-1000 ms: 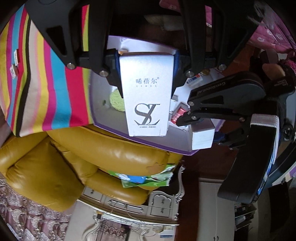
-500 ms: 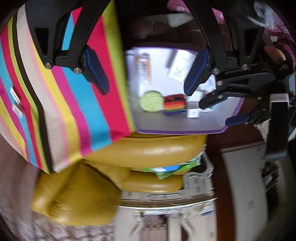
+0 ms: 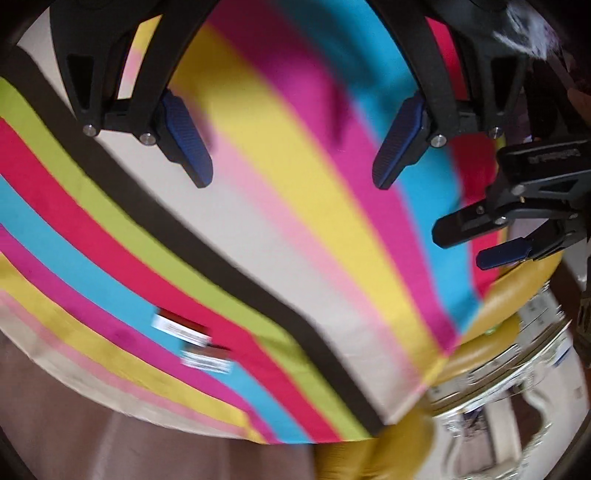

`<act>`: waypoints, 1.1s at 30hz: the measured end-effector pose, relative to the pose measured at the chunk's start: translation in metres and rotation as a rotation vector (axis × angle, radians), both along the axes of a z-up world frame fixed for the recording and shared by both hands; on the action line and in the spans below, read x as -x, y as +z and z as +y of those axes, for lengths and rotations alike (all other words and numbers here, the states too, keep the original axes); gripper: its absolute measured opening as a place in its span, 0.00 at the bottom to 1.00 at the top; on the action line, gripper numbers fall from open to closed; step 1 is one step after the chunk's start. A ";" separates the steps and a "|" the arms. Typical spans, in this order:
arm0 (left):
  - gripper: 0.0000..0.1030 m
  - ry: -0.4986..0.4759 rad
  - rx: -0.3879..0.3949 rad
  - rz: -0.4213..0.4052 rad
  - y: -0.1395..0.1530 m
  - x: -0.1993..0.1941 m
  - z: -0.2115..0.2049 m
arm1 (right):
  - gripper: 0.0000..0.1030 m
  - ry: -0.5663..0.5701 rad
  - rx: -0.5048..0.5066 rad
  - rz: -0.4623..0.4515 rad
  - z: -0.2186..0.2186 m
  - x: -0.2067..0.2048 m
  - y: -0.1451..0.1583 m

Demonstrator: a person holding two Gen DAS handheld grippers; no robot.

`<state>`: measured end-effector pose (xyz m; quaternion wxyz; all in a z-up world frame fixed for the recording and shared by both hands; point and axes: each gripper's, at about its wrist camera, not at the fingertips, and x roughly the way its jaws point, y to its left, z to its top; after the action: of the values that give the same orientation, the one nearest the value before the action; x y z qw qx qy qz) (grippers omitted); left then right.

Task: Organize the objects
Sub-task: 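Grasp the white DING ZHI DENTAL box with the right tool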

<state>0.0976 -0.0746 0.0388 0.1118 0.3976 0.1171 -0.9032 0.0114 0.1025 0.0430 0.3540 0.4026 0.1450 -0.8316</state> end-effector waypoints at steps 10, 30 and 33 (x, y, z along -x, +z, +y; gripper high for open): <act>0.86 -0.084 0.070 -0.037 -0.019 0.112 0.006 | 0.87 -0.051 -0.059 0.048 -0.001 0.122 -0.010; 1.00 -0.151 0.083 -0.128 -0.045 0.133 0.004 | 0.88 0.254 -0.066 0.079 -0.068 0.254 -0.039; 1.00 -0.148 0.081 -0.128 -0.044 0.133 0.003 | 0.86 0.290 -0.109 0.122 -0.077 0.243 -0.041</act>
<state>-0.0356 -0.0718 -0.0054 0.0680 0.4571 0.0433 -0.8857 -0.2314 0.0257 0.0023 0.4384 0.3446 0.2678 -0.7857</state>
